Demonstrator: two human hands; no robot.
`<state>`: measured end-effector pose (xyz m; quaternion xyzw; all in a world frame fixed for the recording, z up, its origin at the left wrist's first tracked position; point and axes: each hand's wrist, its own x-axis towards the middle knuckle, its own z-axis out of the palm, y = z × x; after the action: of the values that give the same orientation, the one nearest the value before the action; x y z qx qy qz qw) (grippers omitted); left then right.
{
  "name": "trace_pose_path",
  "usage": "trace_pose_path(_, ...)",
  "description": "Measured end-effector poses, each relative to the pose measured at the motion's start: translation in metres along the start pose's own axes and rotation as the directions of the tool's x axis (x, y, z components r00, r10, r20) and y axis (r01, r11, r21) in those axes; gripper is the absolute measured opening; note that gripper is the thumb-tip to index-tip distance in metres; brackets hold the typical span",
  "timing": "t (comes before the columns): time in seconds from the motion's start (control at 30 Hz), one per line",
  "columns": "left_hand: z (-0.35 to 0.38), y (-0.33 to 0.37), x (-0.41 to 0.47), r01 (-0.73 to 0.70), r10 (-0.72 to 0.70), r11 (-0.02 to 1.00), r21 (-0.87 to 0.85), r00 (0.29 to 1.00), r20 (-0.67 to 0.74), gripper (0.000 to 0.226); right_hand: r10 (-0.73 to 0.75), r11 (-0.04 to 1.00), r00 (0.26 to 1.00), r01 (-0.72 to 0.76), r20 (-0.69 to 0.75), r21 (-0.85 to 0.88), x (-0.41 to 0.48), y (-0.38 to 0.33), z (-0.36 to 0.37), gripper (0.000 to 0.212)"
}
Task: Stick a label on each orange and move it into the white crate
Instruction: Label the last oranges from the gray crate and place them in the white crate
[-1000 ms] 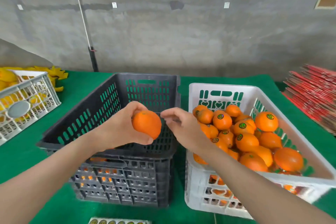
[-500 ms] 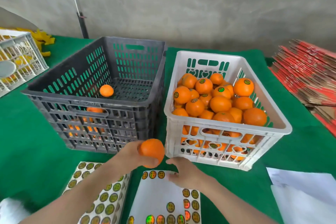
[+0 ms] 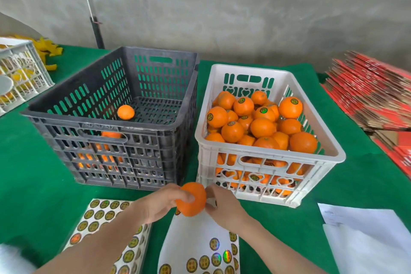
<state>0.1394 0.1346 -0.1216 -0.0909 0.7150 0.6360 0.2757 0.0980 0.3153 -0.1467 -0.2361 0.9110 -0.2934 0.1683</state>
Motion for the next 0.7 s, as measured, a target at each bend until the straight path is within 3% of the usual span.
trace_pose_path(0.1,-0.003,-0.004,0.006,-0.023,0.025,0.997,-0.070,0.999,0.034,0.090,-0.052,0.990,0.962,0.014,-0.269,-0.139,-0.009,0.003,0.008,0.017)
trace_pose_path(0.23,-0.003,-0.001,0.010,-0.061,0.065,0.997,-0.039,0.992,0.111,0.094,0.022,0.997,0.969,-0.041,-0.247,-0.072,-0.014,-0.001,0.013,0.017)
trace_pose_path(0.33,-0.003,0.001,0.013,-0.077,0.080,0.997,-0.028,0.986,0.144,0.078,0.116,0.993,0.964,-0.106,-0.240,0.055,-0.014,-0.003,0.010,0.010)
trace_pose_path(0.47,-0.002,0.001,0.016,-0.091,0.097,0.995,-0.042,0.982,0.163,0.071,0.211,0.975,0.949,-0.187,-0.234,0.122,-0.014,-0.005,0.011,0.034)
trace_pose_path(0.7,-0.006,-0.004,0.021,-0.074,0.082,0.996,-0.051,0.979,0.188,0.073,0.250,0.957,0.938,-0.201,-0.240,0.210,-0.017,-0.006,0.021,0.030)
